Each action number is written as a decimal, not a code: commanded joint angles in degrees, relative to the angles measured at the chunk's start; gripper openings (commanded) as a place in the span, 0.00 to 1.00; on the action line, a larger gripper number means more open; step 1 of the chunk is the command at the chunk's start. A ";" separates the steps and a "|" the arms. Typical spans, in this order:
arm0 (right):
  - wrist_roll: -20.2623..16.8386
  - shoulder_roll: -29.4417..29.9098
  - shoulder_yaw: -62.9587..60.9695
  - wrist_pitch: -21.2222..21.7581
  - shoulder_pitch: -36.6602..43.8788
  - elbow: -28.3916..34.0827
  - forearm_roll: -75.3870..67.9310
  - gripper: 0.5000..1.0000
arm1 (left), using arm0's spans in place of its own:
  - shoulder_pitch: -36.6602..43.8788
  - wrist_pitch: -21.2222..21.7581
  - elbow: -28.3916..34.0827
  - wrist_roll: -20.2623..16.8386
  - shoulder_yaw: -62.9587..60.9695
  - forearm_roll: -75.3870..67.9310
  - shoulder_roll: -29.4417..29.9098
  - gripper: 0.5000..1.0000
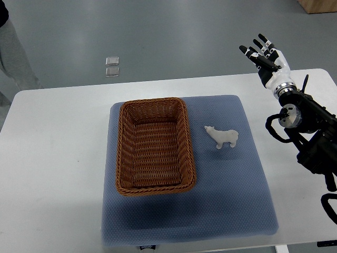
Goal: Place white bear in brown basket with right hand
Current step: 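Reach the right hand forward over the white polar bear figurine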
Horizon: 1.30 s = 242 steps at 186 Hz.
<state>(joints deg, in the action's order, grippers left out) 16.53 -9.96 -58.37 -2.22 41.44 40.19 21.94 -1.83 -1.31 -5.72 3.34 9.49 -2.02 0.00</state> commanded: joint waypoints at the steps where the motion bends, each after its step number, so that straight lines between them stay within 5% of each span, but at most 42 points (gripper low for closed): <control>1: -0.01 -0.41 0.09 -0.07 -0.30 1.30 -0.40 0.85 | -0.01 -0.01 0.00 0.00 0.00 0.00 0.00 1.00; 45: -0.45 -1.73 1.77 -0.16 0.49 1.91 0.39 0.85 | -0.01 -0.01 0.00 0.00 0.00 0.00 0.00 1.00; 144: -0.45 -13.33 27.87 0.63 9.98 10.70 17.26 0.85 | -0.01 -0.01 0.00 0.00 0.00 0.00 0.00 1.00; 242: -0.62 -23.70 54.85 8.98 24.31 23.01 35.46 0.85 | -0.01 -0.01 0.00 0.00 0.00 0.00 0.00 1.00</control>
<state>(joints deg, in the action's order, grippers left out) 15.97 -32.47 -7.49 3.89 63.18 61.49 53.21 -1.84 -1.33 -5.71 3.34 9.49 -2.02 0.00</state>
